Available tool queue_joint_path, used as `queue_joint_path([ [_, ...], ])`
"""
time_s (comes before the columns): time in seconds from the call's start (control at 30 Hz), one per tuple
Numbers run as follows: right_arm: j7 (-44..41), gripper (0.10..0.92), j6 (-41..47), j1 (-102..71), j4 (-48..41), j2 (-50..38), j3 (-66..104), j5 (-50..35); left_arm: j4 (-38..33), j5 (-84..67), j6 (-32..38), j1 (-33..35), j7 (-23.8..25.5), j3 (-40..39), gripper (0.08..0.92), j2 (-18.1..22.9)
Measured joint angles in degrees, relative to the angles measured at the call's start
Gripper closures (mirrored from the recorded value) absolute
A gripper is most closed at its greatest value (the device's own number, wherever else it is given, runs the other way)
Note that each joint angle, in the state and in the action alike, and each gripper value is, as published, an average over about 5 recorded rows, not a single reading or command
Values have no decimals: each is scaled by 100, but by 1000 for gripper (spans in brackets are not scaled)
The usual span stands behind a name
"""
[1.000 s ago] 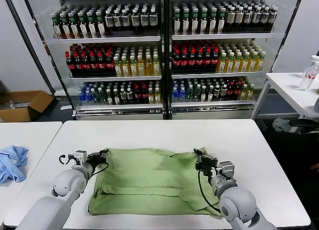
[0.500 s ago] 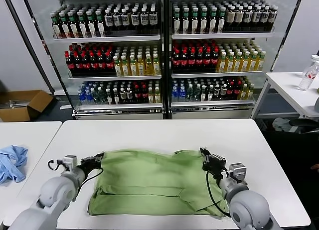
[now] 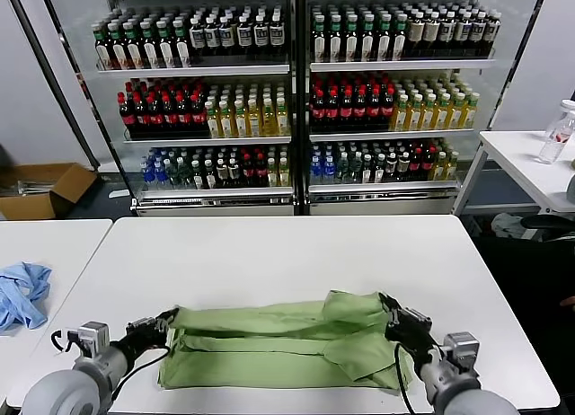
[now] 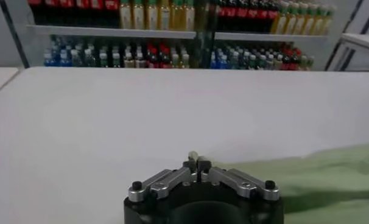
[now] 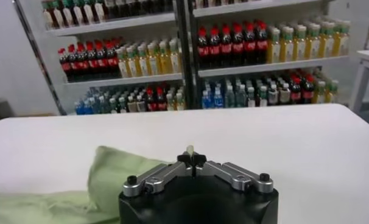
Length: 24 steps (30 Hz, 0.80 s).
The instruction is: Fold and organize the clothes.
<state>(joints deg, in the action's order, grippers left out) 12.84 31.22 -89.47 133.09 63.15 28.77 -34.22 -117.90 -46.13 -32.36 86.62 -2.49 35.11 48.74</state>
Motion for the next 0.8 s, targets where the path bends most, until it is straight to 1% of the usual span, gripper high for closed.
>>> queue_joint_path([
  [0.2, 36, 920, -48, -250, -41, 71, -1, 158, -80, 125, 2, 187, 38, 23, 916, -1],
  [0.3, 91, 898, -43, -321, -154, 108, -39, 264, -24, 195, 38, 170, -8, -18, 896, 29],
  [0.4, 154, 828, -34, -400, -229, 135, -46, 354, 69, 263, 98, 109, -80, -58, 827, 60],
  [0.43, 174, 794, -32, -425, -240, 139, -41, 380, 93, 281, 121, 90, -104, -63, 801, 66],
  [0.57, 230, 681, -34, -514, -227, 143, 22, 486, 117, 328, 177, 78, -221, -33, 679, 87],
  [0.8, 260, 482, -50, -587, -3, 189, 144, 684, -152, 444, 200, 238, -561, -13, 480, 256],
])
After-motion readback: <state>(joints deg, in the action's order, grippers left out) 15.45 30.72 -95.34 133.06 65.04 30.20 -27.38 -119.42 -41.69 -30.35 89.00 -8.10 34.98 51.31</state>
